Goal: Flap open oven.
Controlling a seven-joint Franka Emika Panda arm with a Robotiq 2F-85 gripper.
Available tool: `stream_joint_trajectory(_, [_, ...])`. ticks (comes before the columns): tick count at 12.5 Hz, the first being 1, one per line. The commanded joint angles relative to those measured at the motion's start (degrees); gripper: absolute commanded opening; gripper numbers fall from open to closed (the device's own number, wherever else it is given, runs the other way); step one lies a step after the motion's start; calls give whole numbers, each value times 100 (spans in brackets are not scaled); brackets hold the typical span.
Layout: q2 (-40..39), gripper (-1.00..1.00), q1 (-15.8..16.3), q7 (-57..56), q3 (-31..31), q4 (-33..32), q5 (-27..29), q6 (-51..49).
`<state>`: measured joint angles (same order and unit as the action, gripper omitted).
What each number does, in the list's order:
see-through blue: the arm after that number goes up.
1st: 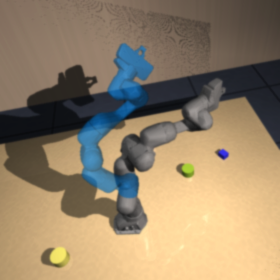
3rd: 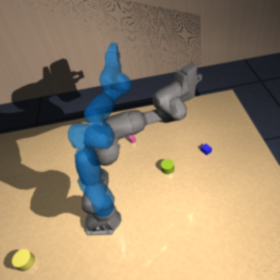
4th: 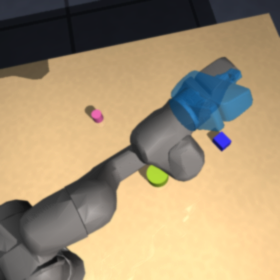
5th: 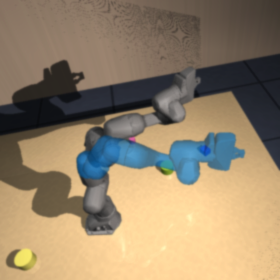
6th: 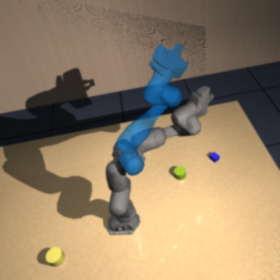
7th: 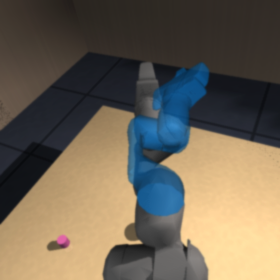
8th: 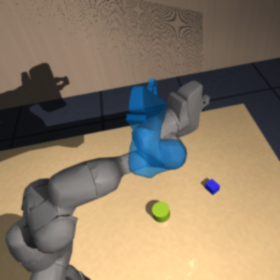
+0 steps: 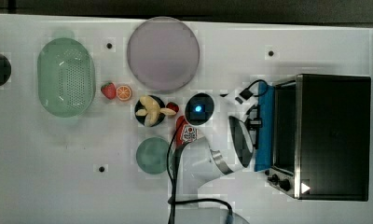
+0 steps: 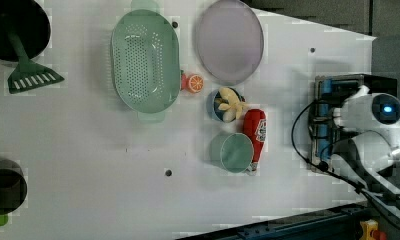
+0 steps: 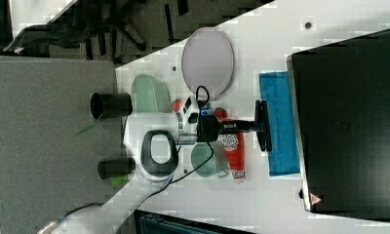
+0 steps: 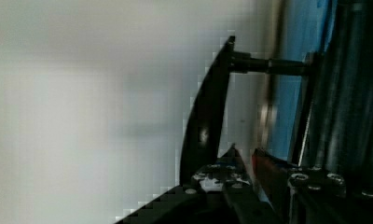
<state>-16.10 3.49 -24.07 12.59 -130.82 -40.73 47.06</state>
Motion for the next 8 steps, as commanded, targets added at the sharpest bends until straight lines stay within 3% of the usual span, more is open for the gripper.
stream_joint_trajectory(1, [-355,-65,206,748,-145,-1,-64,-24])
stream_joint_trajectory(5, [-1004,-65,466,1828,-178,210,-648,0])
stream_joint_trajectory(8, [-1346,-65,618,1993,-185,381,-658,50])
